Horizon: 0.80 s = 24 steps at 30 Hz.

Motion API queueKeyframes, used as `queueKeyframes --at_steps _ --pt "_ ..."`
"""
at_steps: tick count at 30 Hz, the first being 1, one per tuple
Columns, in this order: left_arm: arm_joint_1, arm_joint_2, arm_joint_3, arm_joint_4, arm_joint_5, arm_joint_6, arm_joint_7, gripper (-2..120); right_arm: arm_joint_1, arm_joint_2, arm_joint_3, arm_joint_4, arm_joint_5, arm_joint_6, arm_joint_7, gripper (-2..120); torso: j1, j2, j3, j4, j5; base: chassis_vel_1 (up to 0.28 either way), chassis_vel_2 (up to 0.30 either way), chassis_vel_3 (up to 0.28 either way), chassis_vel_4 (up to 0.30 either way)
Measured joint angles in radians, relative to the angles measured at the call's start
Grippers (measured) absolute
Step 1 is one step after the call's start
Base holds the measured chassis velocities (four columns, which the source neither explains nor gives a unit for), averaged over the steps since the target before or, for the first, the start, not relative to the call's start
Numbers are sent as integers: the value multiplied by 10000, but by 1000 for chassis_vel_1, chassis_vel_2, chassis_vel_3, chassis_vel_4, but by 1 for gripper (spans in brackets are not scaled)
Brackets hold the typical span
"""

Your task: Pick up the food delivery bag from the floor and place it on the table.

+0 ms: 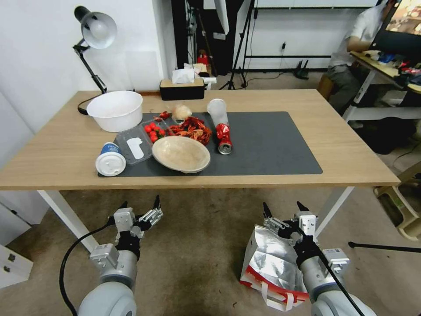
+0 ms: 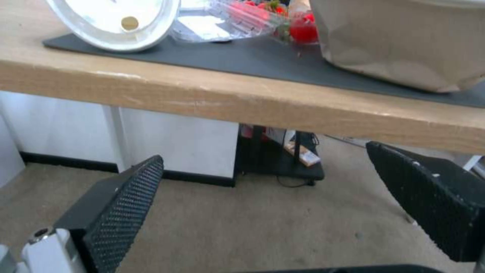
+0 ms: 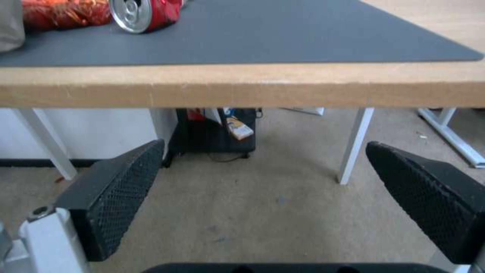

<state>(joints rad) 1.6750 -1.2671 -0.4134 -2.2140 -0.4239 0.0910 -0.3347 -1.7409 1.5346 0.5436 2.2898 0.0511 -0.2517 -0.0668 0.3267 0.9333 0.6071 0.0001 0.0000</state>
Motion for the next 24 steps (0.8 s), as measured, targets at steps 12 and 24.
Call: queueKeyframes --at_steps 12,24 --pt "-32 19 -11 12 0 29 0 100 48 -19 -5 -64 -2 -6 -21 100 -238 -565 -327 0 0 0 0 0 0" --pt "-60 19 17 57 -5 73 23 100 44 -19 3 -79 -36 -15 -56 100 -516 -1205 -692 0 0 0 0 0 0"
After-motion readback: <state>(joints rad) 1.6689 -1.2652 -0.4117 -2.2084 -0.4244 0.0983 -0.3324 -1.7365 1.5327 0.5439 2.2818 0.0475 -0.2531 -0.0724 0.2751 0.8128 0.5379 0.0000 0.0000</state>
